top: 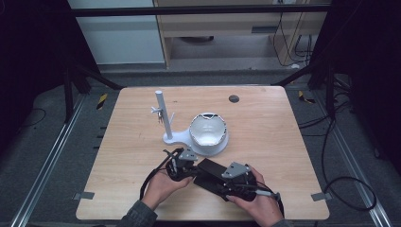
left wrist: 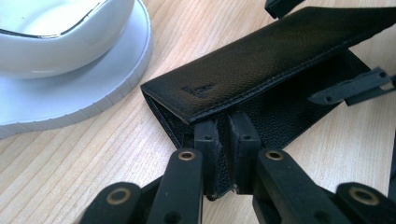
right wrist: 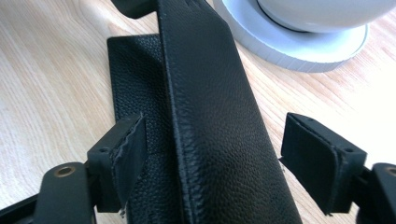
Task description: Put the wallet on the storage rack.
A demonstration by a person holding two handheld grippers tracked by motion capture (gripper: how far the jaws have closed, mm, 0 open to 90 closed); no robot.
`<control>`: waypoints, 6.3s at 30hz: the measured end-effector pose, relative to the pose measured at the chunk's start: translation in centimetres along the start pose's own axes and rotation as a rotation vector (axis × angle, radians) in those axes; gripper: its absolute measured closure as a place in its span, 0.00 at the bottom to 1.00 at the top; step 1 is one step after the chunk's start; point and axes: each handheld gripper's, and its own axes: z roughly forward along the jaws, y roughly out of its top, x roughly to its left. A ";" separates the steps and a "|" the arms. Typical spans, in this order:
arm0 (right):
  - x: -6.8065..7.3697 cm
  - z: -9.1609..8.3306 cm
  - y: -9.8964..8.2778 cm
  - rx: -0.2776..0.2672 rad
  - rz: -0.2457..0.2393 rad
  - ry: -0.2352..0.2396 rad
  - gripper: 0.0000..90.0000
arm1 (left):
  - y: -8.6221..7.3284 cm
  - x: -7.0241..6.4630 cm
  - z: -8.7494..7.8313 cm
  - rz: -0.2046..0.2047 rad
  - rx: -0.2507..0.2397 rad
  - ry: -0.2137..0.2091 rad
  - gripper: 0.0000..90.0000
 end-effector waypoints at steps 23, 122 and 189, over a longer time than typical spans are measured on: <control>-0.7 0.8 -0.3 0.059 -0.028 -0.032 0.37 | 0.4 0.2 0.1 -0.018 -0.024 -0.001 0.93; -5.0 -5.3 -0.6 -0.465 -0.088 -0.036 0.94 | 5.8 2.9 -1.8 0.000 -0.025 -0.119 0.60; -9.5 -1.5 -8.2 -0.148 0.422 -0.176 0.12 | 14.6 4.0 -13.4 -0.119 -0.119 0.184 0.89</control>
